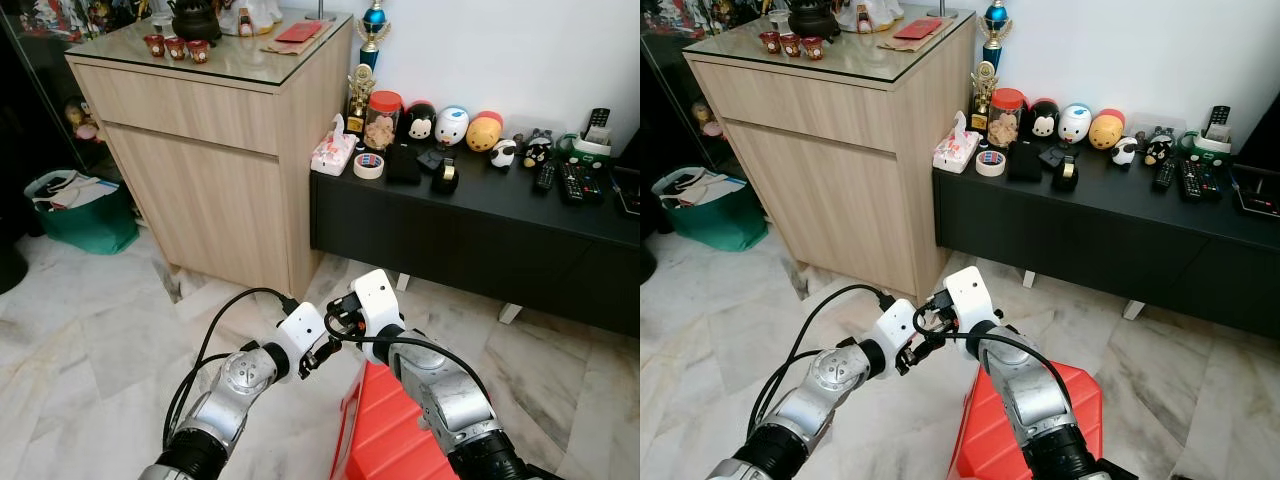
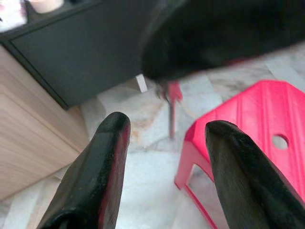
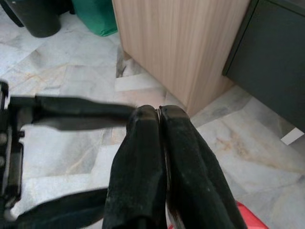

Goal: Hang keys on a hook

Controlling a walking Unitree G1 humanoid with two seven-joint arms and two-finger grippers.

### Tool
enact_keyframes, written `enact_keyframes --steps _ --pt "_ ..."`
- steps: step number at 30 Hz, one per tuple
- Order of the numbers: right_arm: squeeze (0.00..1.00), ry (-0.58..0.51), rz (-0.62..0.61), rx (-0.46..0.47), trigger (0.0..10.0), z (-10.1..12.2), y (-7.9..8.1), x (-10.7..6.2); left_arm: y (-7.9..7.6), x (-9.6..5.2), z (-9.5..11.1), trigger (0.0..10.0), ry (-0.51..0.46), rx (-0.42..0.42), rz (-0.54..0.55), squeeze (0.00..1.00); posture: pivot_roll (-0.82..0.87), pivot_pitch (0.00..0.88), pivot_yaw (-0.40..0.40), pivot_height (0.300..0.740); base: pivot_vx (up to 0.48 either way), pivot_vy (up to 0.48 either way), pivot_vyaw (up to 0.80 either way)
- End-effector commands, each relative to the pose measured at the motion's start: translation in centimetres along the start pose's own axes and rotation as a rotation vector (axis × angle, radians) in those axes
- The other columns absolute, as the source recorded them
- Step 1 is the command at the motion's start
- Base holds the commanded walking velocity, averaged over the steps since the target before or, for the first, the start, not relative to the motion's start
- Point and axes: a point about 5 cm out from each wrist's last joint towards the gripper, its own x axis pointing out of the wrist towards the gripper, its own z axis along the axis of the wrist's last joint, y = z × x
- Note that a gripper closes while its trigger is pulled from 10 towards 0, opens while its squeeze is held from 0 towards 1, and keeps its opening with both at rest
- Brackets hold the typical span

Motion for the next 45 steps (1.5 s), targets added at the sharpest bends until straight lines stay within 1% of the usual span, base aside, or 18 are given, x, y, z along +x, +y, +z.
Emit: enact_keyframes --steps 1,2,3,4,5,6,7,8,19,39,42,45 --pt "0.0 -0.023 0.009 -0.006 10.0 0.6 0.4 -0.2 0.2 0.2 0.2 4.8 -0.01 -0.011 0.013 0.0 0.0 0.0 -0.032 0.721 0.0 0.0 0.0" --pt "0.0 -0.023 0.01 -0.007 10.0 0.6 0.4 -0.2 0.2 0.2 0.2 4.8 -0.014 -0.014 0.013 0.0 0.0 0.0 -0.032 0.721 0.0 0.0 0.0" --pt "0.0 -0.023 0.01 -0.006 10.0 0.6 0.4 -0.2 0.2 0.2 0.3 4.5 -0.02 -0.022 0.014 0.0 0.0 0.0 -0.032 0.721 0.0 0.0 0.0" --pt "0.0 -0.023 0.01 -0.006 10.0 0.6 0.4 -0.2 0.2 0.2 0.3 4.5 -0.02 -0.022 0.014 0.0 0.0 0.0 -0.032 0.721 0.0 0.0 0.0" --pt "0.0 -0.023 0.01 -0.005 10.0 0.6 0.4 -0.2 0.2 0.3 0.4 2.9 -0.025 -0.03 0.017 0.0 0.0 0.0 -0.032 0.721 0.0 0.0 0.0" --pt "0.0 -0.023 0.01 -0.004 10.0 0.6 0.4 -0.2 0.2 0.3 0.4 2.9 -0.026 -0.032 0.019 0.0 0.0 0.0 -0.032 0.721 0.0 0.0 0.0" --pt "0.0 -0.023 0.01 -0.004 10.0 0.6 0.4 -0.2 0.2 0.3 0.4 2.7 -0.026 -0.033 0.019 0.0 0.0 0.0 -0.031 0.721 0.0 0.0 0.0" --pt "0.0 -0.022 0.01 -0.003 10.0 0.6 0.4 -0.2 0.2 0.3 0.4 0.0 -0.025 -0.033 0.019 0.0 -0.01 0.0 -0.029 0.721 0.0 0.0 0.0" --pt "0.0 -0.023 0.011 -0.001 10.0 0.7 0.6 0.0 0.1 0.4 0.2 0.0 -0.025 -0.034 0.011 0.0 0.0 0.0 -0.028 0.721 0.0 0.0 0.0" --pt "0.0 -0.009 -0.002 -0.02 10.0 0.5 0.4 0.1 -0.2 0.4 0.1 0.0 -0.025 -0.032 0.006 0.0 0.0 0.0 -0.031 0.721 0.0 0.0 0.0" --pt "0.0 0.013 -0.018 -0.054 10.0 0.3 0.0 0.0 -0.2 0.4 0.1 0.0 -0.025 -0.031 0.007 0.0 0.0 0.0 -0.031 0.721 0.0 0.0 0.0" --pt "0.0 0.038 -0.044 -0.114 10.0 0.0 -0.5 0.0 -0.2 0.4 0.1 0.0 -0.025 -0.03 0.004 0.0 0.0 0.0 -0.031 0.721 0.0 0.0 0.0"
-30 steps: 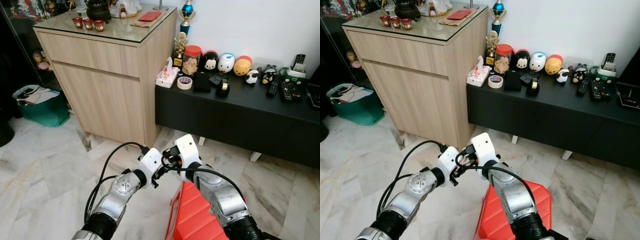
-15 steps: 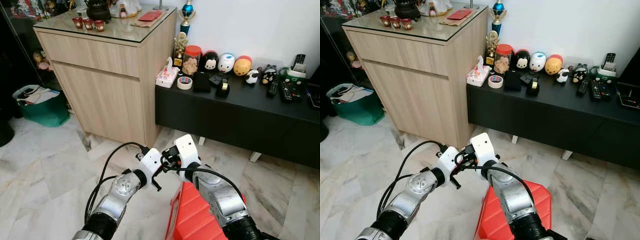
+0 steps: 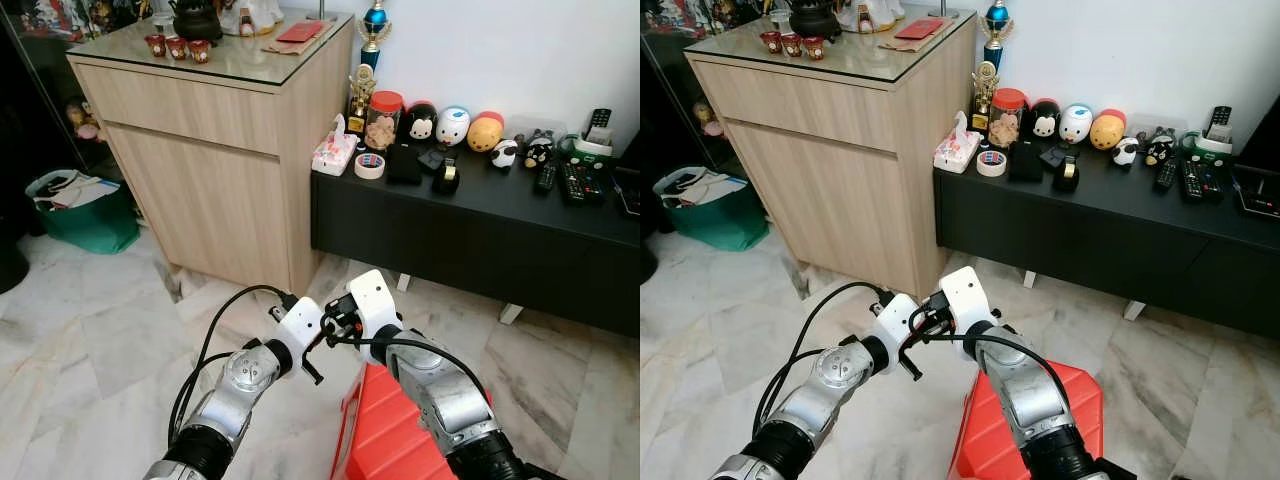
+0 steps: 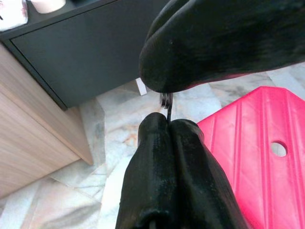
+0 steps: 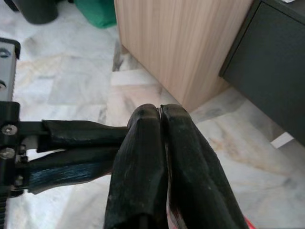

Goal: Hang keys on a hook

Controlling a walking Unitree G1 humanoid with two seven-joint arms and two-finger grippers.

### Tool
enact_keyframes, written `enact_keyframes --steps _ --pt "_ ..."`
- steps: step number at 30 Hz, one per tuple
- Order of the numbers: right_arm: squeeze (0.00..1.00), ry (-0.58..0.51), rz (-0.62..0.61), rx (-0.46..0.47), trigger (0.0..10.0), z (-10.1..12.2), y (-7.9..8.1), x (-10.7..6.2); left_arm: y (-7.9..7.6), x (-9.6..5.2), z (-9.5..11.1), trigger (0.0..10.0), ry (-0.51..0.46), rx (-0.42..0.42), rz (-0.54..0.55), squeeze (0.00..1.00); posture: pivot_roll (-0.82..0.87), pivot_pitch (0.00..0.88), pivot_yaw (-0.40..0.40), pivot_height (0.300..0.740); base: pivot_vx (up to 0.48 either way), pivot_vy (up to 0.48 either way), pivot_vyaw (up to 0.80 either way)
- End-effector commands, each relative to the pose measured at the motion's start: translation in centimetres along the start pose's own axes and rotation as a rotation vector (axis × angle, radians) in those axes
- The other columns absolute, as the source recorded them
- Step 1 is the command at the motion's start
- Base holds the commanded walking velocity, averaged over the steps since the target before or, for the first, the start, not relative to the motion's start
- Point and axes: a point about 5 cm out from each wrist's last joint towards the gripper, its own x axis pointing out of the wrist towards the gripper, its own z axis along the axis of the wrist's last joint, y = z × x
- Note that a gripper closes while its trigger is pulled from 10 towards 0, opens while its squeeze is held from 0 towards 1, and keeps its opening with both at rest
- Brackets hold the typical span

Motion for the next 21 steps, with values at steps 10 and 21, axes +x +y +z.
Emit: enact_keyframes --steps 10,21 --pt "0.0 0.056 -0.073 -0.099 10.0 -0.5 -1.6 0.0 0.1 0.1 0.3 0.0 -0.015 0.001 -0.005 0.0 0.0 0.0 -0.032 0.721 0.0 0.0 0.0" --pt "1.0 0.048 -0.073 -0.043 10.0 -0.5 -1.7 0.1 -0.1 0.1 0.2 0.0 -0.015 -0.002 -0.015 0.0 0.0 0.0 -0.03 0.721 0.0 0.0 0.0"
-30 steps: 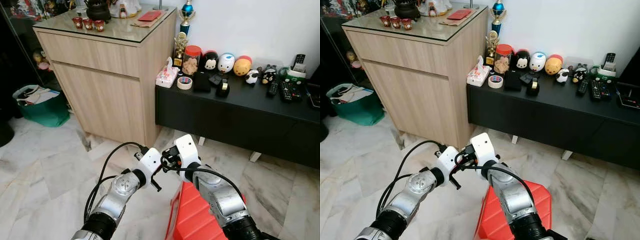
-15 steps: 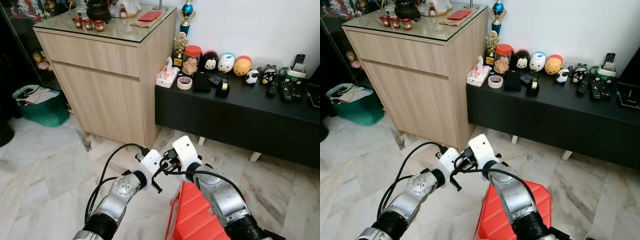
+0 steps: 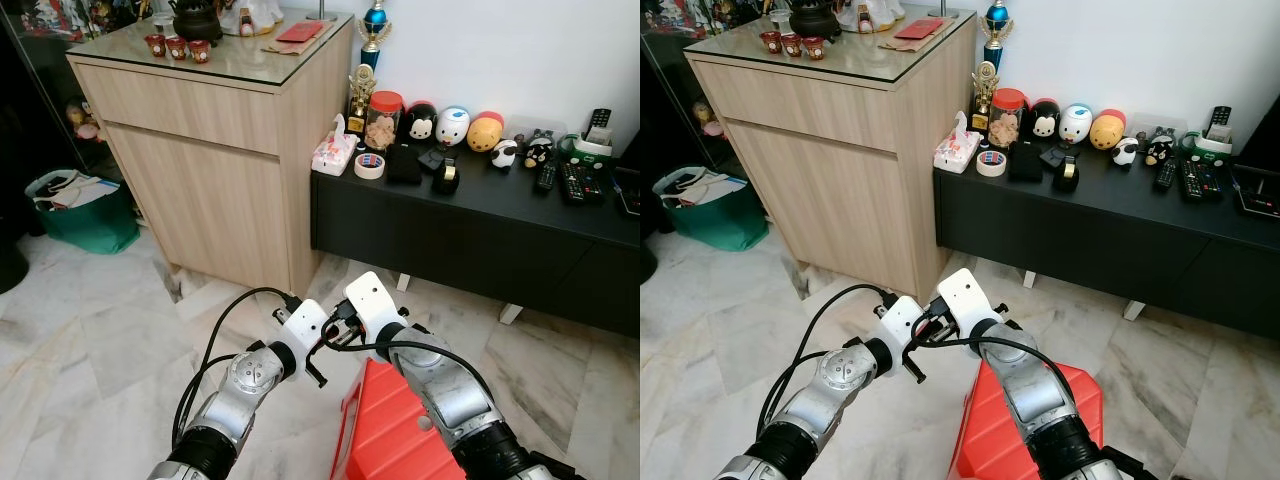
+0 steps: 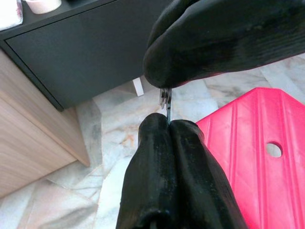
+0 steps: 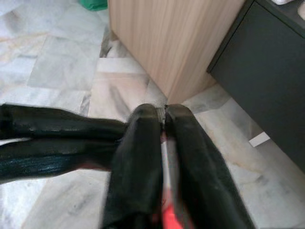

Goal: Hang keys on a hook

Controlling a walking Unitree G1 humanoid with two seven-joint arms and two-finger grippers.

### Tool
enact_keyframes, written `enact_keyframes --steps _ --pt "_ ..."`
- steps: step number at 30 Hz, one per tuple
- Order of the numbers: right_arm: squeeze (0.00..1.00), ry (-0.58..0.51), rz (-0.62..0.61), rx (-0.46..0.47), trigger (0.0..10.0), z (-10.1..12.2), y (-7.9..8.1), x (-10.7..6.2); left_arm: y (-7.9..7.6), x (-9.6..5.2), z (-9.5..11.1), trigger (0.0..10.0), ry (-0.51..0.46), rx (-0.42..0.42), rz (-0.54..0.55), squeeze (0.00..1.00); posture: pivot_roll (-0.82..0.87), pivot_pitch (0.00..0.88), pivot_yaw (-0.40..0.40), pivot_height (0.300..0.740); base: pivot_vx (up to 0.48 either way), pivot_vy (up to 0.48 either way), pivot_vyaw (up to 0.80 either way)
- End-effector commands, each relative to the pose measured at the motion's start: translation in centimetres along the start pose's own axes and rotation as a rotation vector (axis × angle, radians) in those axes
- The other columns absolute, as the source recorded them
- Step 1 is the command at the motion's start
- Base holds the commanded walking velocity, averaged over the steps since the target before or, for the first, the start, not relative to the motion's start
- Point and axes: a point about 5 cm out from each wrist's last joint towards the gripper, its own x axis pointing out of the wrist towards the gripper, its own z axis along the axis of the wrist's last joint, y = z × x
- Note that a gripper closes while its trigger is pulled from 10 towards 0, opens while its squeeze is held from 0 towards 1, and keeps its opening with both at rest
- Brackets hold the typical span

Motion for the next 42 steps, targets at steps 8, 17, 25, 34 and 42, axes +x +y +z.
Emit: enact_keyframes --steps 8,17,25,34,42 --pt "0.0 -0.049 -0.001 0.17 10.0 0.8 -0.1 0.1 0.0 0.0 0.1 0.0 -0.01 0.0 -0.014 0.0 0.01 0.0 -0.031 0.721 0.0 0.0 0.0" --pt "0.0 -0.066 -0.013 0.204 10.0 1.2 -0.3 0.1 -0.3 -0.1 -0.2 0.0 0.012 0.024 -0.042 0.0 0.01 0.0 -0.029 0.721 0.0 0.0 0.0" --pt "0.0 -0.16 -0.164 0.249 10.0 1.7 -3.6 -0.8 1.7 -1.3 -1.4 4.9 0.061 0.008 0.073 0.0 0.01 0.0 -0.024 0.721 0.0 0.0 0.0" --pt "0.0 -0.125 -0.372 0.312 10.0 -2.4 -8.0 -2.4 6.5 -4.8 -5.0 10.0 0.165 -0.16 0.388 0.0 0.0 0.0 -0.014 0.721 0.0 0.0 0.0" --pt "0.0 0.142 -0.45 0.464 10.0 -12.2 -6.7 -3.3 6.9 -9.5 -11.6 10.0 0.448 -0.313 0.576 0.0 0.0 0.0 0.019 0.721 0.0 0.0 0.0"
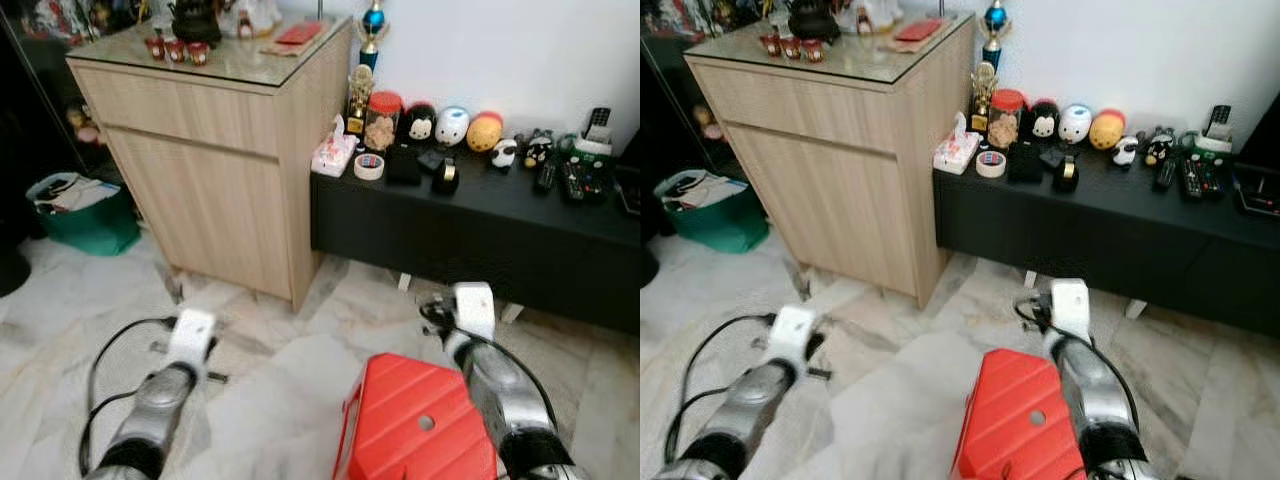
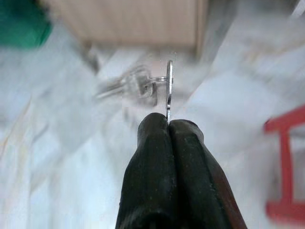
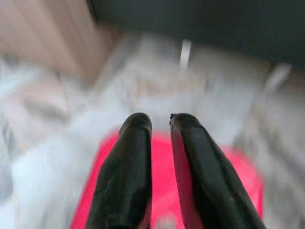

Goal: Hang keys on a hook

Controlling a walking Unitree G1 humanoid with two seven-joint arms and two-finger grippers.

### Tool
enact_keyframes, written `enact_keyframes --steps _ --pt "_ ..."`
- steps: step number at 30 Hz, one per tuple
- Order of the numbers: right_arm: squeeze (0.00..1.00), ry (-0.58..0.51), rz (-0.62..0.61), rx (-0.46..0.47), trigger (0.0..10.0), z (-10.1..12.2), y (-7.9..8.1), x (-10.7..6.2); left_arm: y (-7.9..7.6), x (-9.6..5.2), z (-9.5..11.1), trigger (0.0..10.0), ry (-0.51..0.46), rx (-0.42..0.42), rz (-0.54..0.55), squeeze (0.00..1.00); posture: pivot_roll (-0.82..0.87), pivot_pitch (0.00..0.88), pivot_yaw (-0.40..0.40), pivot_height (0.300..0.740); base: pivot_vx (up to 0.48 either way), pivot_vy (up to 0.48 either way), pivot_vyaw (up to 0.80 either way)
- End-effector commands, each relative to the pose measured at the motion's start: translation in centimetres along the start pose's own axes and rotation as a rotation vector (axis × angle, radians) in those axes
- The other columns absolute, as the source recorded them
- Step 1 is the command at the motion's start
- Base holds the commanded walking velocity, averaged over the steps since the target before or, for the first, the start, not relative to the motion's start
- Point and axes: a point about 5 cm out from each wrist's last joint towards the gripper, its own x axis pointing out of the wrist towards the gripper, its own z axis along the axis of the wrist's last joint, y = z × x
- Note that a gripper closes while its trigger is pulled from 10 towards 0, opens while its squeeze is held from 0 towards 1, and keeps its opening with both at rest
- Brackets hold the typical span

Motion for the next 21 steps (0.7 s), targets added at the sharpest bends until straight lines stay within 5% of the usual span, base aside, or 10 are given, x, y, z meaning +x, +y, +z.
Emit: enact_keyframes --steps 1,4,11,15,21 --pt "0.0 0.033 -0.009 0.007 10.0 -1.5 0.3 -0.2 -0.6 -0.3 -1.7 10.0 0.068 -0.025 -0.011 0.0 0.0 0.0 0.024 0.721 0.0 0.0 0.0" --pt "0.0 0.185 -0.036 0.029 10.0 -6.4 0.5 -1.3 -0.7 -1.3 -4.7 10.0 0.167 -0.095 0.017 0.0 -0.01 0.0 0.037 0.721 0.0 0.0 0.0" --pt "0.0 0.389 -0.087 0.033 10.0 -12.7 0.2 -4.2 -1.0 -4.0 -10.4 10.0 0.377 -0.126 0.055 0.0 -0.02 0.0 0.044 0.721 0.0 0.0 0.0" --pt "0.0 0.434 -0.106 0.033 10.0 -13.9 -0.2 -5.0 -1.3 -4.8 -11.8 10.0 0.43 -0.131 0.052 0.0 -0.03 0.0 0.025 0.721 0.0 0.0 0.0" --pt "0.0 0.461 -0.144 -0.004 10.0 -15.1 -4.0 -6.8 -2.9 -5.8 -13.4 10.0 0.49 -0.186 0.044 0.0 -0.01 0.0 0.015 0.721 0.0 0.0 0.0"
